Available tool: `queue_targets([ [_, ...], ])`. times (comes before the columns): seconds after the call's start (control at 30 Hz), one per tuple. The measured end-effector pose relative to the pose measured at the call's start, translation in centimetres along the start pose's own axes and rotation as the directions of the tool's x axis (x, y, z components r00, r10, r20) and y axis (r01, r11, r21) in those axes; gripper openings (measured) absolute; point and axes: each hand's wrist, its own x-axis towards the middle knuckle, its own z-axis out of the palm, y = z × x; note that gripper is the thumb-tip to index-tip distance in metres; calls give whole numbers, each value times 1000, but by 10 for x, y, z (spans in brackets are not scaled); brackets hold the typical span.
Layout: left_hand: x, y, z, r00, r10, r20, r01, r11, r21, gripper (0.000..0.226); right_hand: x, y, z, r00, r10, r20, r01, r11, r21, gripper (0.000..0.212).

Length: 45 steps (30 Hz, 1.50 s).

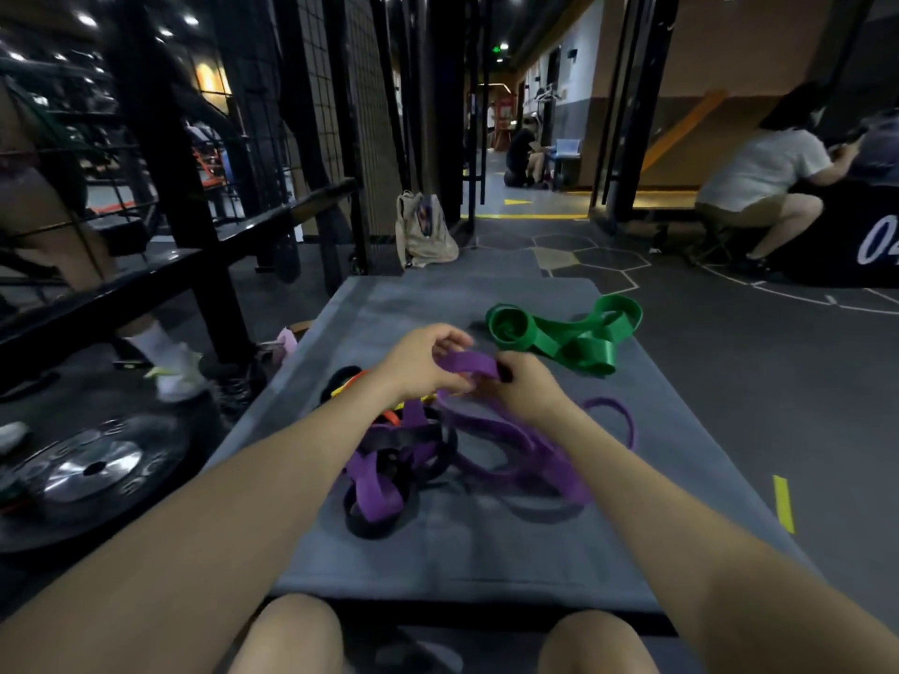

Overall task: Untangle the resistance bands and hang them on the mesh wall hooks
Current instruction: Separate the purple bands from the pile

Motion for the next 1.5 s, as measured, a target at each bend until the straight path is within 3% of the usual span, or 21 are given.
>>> queue_targets([
  [0.17, -29, -66, -10, 975, -219, 22, 205, 939, 275, 70, 9, 19, -15, 969, 202, -142, -190, 977, 92, 40],
  [0.27, -44, -89, -5, 949, -308, 67, 260, 884, 388, 59, 7, 34, -24, 925, 333, -183, -325, 943, 72, 35],
  [0.37, -47, -94, -12, 960, -278, 31, 242, 881, 406, 36, 6, 47, -29, 877, 430, -215, -412, 902, 126, 19],
  [0.53, -50, -80, -40, 971, -113, -212, 219, 773, 595, 25, 10, 58, -33, 756, 587, -290, -519, 807, 281, 24],
  [0.6, -55, -81, -43, 971, -99, -219, 213, 777, 593, 26, 9, 58, -27, 752, 574, -324, -558, 816, 152, 34],
  [0.67, -62, -87, -38, 985, -136, -102, 170, 808, 564, 26, 1, 49, -16, 795, 522, -307, -578, 806, -125, 41],
  [0.77, -71, -97, -23, 992, -121, 32, 83, 829, 552, 28, -10, 31, 2, 910, 411, -53, -357, 712, -605, 59],
  [0.83, -76, -99, -21, 989, -116, 97, 41, 827, 561, 44, -9, 18, 12, 939, 331, 94, -164, 671, -723, 72],
  [0.93, -85, -100, -28, 971, -142, 193, -5, 793, 610, 67, 0, -5, 29, 993, 30, 117, 47, 796, -603, 64],
  [1.0, -91, -103, -30, 971, -139, 192, -17, 767, 642, 76, 5, -23, 46, 966, -226, 123, 257, 858, -444, 42],
  [1.07, -97, -105, -27, 981, -103, 167, -32, 755, 655, 75, 6, -39, 65, 910, -367, 192, 412, 848, -333, 26],
  [1.17, -105, -105, -19, 989, -36, 143, -66, 761, 646, 58, 2, -49, 97, 858, -367, 360, 486, 806, -337, 23],
  [1.3, -114, -111, -18, 989, 2, 147, -98, 754, 649, 40, 4, -42, 117, 832, -178, 526, 445, 779, -442, 39],
  [1.43, -119, -114, -17, 986, 21, 167, -128, 738, 662, 40, 0, -45, 120, 840, -166, 516, 463, 714, -525, 37],
  [1.5, -120, -112, -19, 989, 42, 142, -125, 748, 651, 39, -2, -49, 118, 897, -166, 409, 368, 794, -484, 24],
])
